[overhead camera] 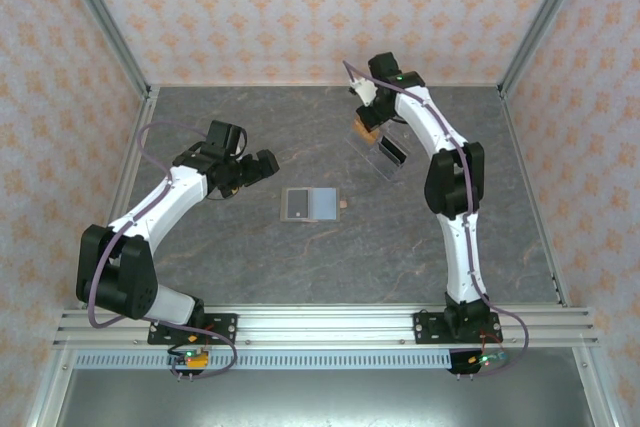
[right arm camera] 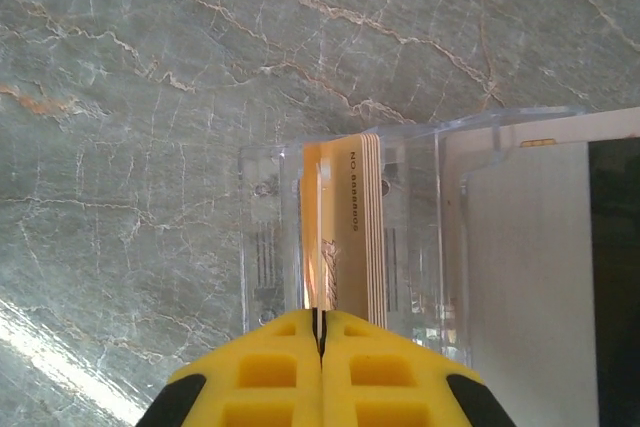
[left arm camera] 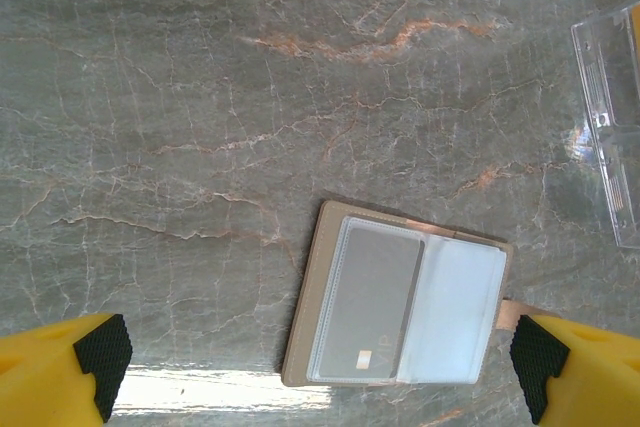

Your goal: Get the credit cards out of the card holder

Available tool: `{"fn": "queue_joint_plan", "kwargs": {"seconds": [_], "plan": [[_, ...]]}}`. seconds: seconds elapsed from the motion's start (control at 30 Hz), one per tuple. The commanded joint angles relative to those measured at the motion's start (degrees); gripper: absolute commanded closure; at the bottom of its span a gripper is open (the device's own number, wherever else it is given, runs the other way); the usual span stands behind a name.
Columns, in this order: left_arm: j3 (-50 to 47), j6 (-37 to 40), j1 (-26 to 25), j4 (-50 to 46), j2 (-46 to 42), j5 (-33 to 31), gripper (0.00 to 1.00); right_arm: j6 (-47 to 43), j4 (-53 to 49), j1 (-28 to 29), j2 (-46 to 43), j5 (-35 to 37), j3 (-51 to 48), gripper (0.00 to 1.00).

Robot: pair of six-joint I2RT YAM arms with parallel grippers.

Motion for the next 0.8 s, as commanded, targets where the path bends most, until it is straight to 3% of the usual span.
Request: {"fn": "queue_joint_plan", "kwargs": {"seconds": [0.0, 0.23, 0.37, 0.53, 0.77], "plan": [[1.6, 0.3, 0.6, -0.3, 0.7, -0.1, 0.0, -1.9, -1.2, 0.1, 1.3, 1.5, 2.4, 1.0], [1.3, 0.0, 0.6, -0.2, 0.9, 0.5, 0.0, -2.2, -2.0, 0.1, 3.6, 1.8, 4.8, 0.95], [1.4, 0.0, 0.6, -0.2, 0.9, 0.7, 0.0, -2.3, -2.2, 0.0, 3.7, 2.5, 5.0, 0.81], [1.6, -0.6, 0.6, 0.2, 1.3, 1.3, 0.0, -1.0, -2.4, 0.1, 2.2, 2.4, 5.3, 0.75], [1.7, -1.4, 0.6, -0.7, 1.2, 0.0, 0.0, 8.6, -3.9, 0.0, -3.9, -0.1, 2.9, 0.61]]}}
